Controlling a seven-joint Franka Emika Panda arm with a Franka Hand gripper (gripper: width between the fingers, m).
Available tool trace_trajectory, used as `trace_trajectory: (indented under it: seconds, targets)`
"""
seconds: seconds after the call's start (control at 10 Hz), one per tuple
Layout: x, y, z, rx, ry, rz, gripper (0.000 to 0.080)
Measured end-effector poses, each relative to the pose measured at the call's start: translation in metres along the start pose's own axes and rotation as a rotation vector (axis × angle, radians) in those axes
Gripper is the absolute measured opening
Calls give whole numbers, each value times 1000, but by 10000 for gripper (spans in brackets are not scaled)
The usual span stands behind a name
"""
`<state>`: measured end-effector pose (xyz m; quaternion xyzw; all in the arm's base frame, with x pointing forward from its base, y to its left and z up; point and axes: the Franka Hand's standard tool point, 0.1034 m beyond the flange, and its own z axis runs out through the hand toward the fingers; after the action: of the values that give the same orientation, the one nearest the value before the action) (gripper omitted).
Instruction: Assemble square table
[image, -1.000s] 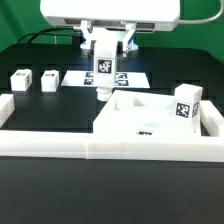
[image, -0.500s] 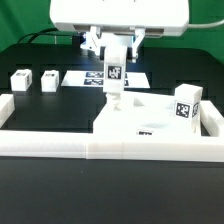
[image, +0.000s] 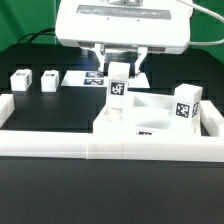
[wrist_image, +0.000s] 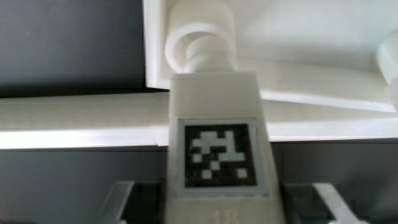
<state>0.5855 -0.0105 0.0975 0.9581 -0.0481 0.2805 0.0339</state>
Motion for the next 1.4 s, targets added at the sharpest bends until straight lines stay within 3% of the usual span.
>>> trace_trajectory:
  seconds: [0.4, 1.3, 1.4]
  targets:
    - [-4, 6, 3, -7, -8, 4, 291]
    - [-12, 1, 12, -7, -19, -7, 306]
    - [-12, 1, 12, -7, -19, -7, 481]
